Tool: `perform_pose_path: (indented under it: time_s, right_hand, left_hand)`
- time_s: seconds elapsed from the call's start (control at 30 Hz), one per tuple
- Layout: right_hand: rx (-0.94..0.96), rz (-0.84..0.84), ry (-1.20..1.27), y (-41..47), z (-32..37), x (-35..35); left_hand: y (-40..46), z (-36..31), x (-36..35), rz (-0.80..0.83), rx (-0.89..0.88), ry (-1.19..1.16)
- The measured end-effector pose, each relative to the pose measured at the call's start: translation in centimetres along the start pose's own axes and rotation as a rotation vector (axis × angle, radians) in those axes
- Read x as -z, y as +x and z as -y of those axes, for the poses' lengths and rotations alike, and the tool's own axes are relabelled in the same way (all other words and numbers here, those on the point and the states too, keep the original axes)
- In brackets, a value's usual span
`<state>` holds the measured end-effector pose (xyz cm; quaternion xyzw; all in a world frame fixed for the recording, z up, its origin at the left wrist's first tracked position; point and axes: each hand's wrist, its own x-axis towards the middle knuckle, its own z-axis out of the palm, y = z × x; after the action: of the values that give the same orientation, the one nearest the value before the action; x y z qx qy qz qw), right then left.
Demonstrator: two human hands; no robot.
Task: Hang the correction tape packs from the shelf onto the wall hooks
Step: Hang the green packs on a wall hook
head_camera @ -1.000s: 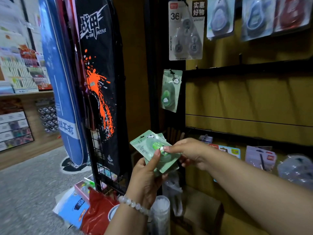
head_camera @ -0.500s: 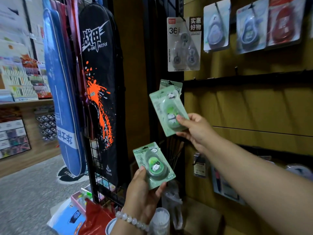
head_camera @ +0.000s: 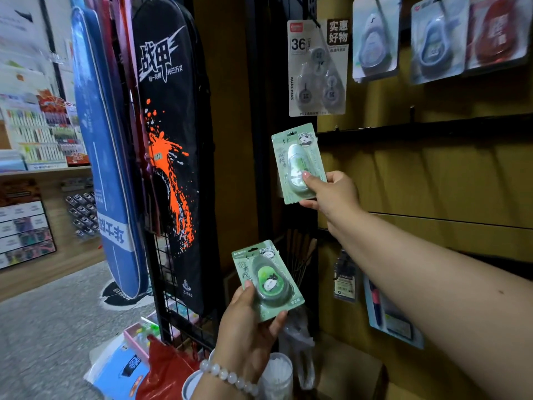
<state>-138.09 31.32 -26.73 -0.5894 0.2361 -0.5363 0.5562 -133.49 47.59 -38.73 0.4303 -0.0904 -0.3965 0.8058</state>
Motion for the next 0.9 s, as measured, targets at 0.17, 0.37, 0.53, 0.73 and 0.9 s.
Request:
perform_pose_path:
  time_s: [0.17,0.37,0.53,0.73,0.9]
  right_hand:
    - [0.019,-0.031,-0.022,0.3,-0.4,-1.1]
    - [-0.067,-0.092,-0.044,0.7,-1.1,-1.6]
    - [-0.186,-0.151,0.001,2.7,0.5,-2.1]
    - [-0.240,-0.154,-0.426,3.0,-0.7,-0.2]
    - [-0.257,0.103,-0.510,-2.2,-3.9,1.7]
  left_hand:
    - [0.4,0.1,0.1,0.005,0.013,-0.002]
    - [0.8,0.1,0.2,0.019,0.002,-0.005]
    - [0.8,0.2,0.3,0.040,-0.004,0.000]
    - [0.8,0.2,0.3,0.049,-0.006,0.010]
    - [0.3,0.3,0.1,0.056,-0.022,0.017]
